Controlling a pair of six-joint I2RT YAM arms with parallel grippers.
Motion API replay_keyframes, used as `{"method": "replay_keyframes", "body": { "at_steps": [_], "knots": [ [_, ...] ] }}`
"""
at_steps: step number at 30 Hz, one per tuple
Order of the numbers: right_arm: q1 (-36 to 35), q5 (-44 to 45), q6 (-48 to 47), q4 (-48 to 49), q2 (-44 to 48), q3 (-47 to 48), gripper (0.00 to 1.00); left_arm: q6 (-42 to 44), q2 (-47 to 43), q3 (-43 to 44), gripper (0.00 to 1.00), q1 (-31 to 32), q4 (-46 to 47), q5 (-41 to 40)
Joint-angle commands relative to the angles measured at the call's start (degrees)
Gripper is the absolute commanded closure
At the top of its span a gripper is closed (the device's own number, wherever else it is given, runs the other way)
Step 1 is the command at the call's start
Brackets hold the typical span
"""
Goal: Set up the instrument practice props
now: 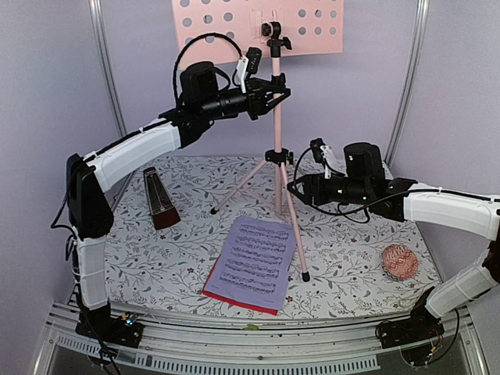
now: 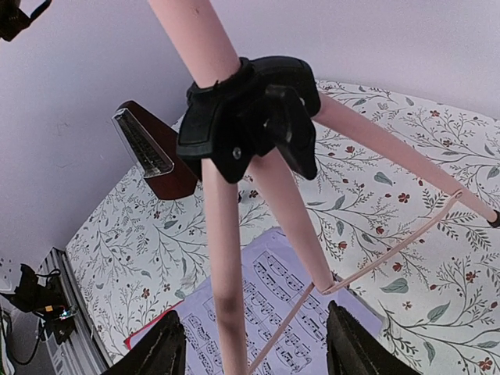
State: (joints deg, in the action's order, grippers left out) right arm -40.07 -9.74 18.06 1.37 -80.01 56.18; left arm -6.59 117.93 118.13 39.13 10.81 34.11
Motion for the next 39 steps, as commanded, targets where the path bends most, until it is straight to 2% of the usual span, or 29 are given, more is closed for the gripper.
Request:
{"method": "replay_keyframes", "body": {
  "at_steps": [1,5,10,15,22,33,39],
  "knots": [
    [-0.02,-0.09,1.09,1.06,0.24,0.64,0.38,1.2,-8.62,5.22,1.0,0.49,13.06,0.63],
    [0.6,-2.27,-0.5,1.18,1.4,0.8,0.36,0.62,-10.48,0.71,1.0,0.5,14.68,2.11],
    [4.03,-12.77,-1.54,3.03,3.31,-1.11,0.33,1.22,-12.17,-3.41,1.0,0.5,14.27,5.99],
    [5.22,-14.55,-2.34,7.92,6.03,-4.42,0.27,2.78,-12.84,-5.42,1.0,0.57,12.57,8.43],
    [7.99,-21.46,2.34,10.05,0.72,-2.66,0.39,4.71,-12.89,-7.28,1.0,0.92,11.82,9.49],
    [8.43,-24.8,17.53,16.94,-1.6,-2.03,0.41,5.46,-13.34,-8.69,1.0,1.03,12.68,9.49],
    [8.4,-23.65,19.63,15.35,-3.98,0.32,0.42,4.64,-13.4,-9.49,1.0,1.03,14.35,9.37]
  ]
}}
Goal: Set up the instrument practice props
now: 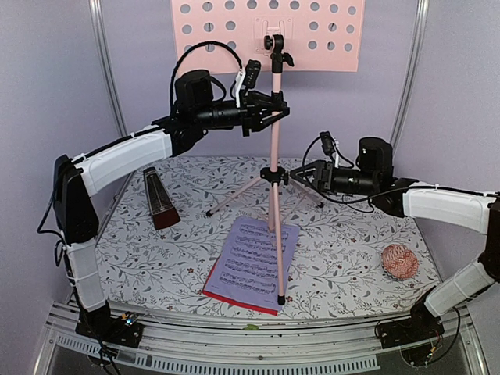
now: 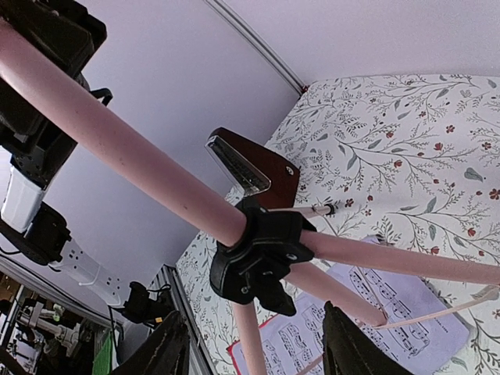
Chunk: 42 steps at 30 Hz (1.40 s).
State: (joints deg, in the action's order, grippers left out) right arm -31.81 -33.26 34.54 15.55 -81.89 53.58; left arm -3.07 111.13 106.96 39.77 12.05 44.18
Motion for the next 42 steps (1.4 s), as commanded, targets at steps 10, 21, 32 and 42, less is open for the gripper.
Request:
{"method": "replay_keyframes", "body": {
  "at_steps": [10,21,32,42],
  "knots": [
    [-0.9,-1.45,4.63,0.88,-6.25,6.39,0.54,1.09,-6.45,1.41,1.0,0.4,13.08,-0.94],
    [-1.71,-3.14,13.33,-1.09,-6.98,6.97,0.75,1.75,-6.27,0.73,1.0,0.39,13.42,-1.12],
    [-2.04,-2.8,24.53,1.51,-5.69,3.96,0.97,1.14,-8.21,-4.72,1.0,0.4,16.96,-1.79],
    [-3.26,0.09,30.23,5.21,-3.27,0.39,0.92,0.14,-9.42,-9.11,1.0,0.4,19.71,-2.75]
  ]
}}
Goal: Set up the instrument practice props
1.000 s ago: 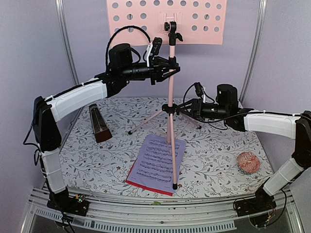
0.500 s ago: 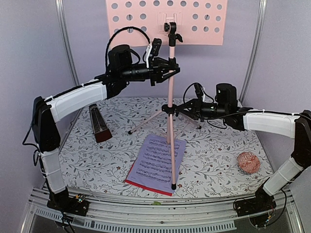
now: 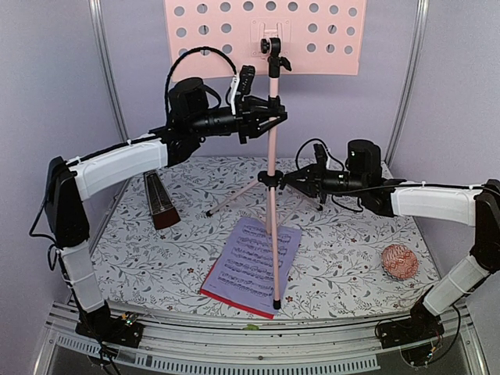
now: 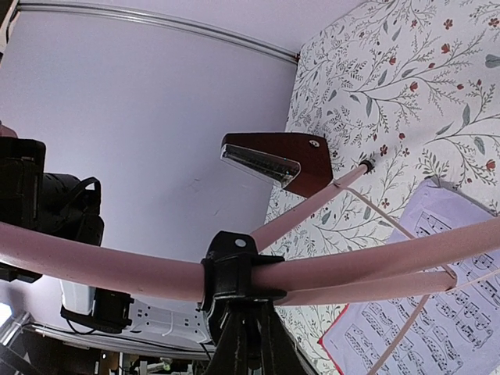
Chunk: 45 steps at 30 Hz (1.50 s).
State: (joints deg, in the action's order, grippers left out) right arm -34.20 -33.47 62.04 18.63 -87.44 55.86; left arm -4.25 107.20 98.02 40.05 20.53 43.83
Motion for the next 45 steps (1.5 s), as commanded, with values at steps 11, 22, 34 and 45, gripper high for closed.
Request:
{"method": "replay_keyframes", "body": {
  "at_steps": [11,22,34,45],
  "knots": [
    [-0.62,9.31,-25.05,-6.13,9.05,2.05,0.46,0.86,-5.6,-1.33,1.0,0.09,11.11,-2.78],
    [-0.69,13.3,-49.22,-4.06,13.08,-3.01,0.46,-0.56,-4.25,-1.78,1.0,0.45,10.29,-3.47],
    [-3.87,19.26,-88.36,1.66,12.82,-8.52,0.34,-1.17,-2.07,1.17,1.0,0.64,8.5,-4.72],
    [-8.21,29.84,-110.13,9.21,9.47,-11.28,0.38,-2.43,-0.24,3.24,1.0,0.63,7.99,-4.81]
  ]
}}
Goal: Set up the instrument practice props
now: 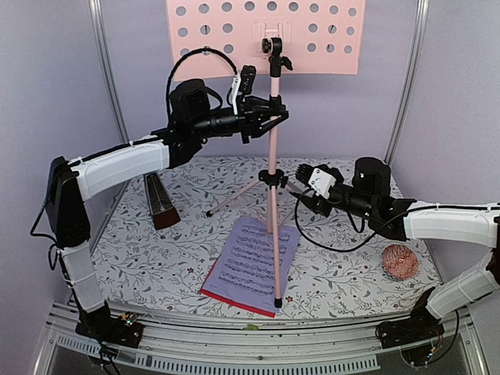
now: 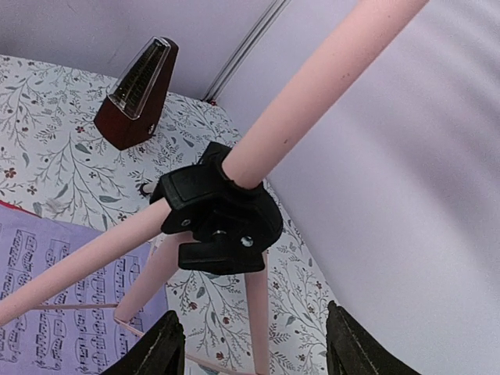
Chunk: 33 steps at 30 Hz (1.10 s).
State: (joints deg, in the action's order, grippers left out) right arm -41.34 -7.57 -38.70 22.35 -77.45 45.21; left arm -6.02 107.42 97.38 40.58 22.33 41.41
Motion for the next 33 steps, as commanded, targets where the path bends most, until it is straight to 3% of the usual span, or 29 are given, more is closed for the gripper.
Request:
{"method": "replay_keyframes", "body": {
  "at_steps": [1,9,23,33],
  "knots": [
    [-1.48,4.66,-10.92,6.8,-0.8,-0.92,0.38,-0.73,-0.45,3.92,1.0,0.11,6.24,-2.32],
    [-3.32,5.03,-19.8,9.28,-4.7,-0.45,0.38,-0.88,-0.29,4.17,1.0,0.12,5.98,-2.48],
    [-4.56,3.89,-20.26,10.67,-6.87,2.96,0.5,-0.83,0.13,4.48,1.0,-0.08,5.58,-2.17],
    [-4.59,4.23,-18.28,3.5,-8.17,7.98,0.82,-0.81,1.17,5.98,1.0,-0.07,4.92,-1.2]
  ]
}}
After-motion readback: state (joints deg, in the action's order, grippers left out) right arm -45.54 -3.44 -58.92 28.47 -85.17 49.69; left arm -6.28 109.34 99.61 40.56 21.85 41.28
